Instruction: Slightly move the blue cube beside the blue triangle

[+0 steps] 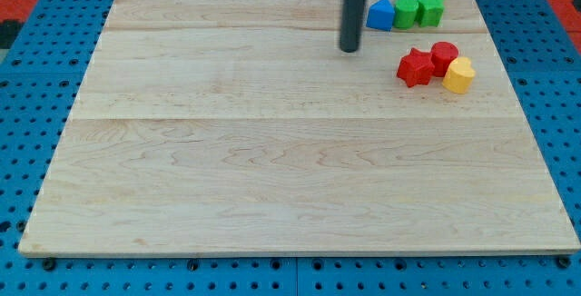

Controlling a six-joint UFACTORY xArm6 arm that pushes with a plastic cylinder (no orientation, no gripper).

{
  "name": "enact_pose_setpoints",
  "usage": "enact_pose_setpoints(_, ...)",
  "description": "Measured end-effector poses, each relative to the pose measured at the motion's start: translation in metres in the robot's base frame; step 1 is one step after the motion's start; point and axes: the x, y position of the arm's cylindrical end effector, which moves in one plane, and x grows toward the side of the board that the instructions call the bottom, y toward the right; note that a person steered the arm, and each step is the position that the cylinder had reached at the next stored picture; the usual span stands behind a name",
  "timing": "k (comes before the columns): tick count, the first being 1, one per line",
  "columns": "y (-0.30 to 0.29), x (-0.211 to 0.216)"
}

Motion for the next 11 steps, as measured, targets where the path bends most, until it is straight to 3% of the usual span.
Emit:
enact_pose_setpoints(2, 0.184, -0.037)
enact_pose_setpoints(3, 0.204, -0.095)
enact_pose_setpoints(4, 0.2, -0.13)
enact_pose_setpoints(6, 0.027, -0.125)
enact_pose_setpoints(7, -0.05, -0.097)
enact_pose_setpoints(9, -0.041, -0.092)
enact_pose_setpoints(11, -0.007, -0.124)
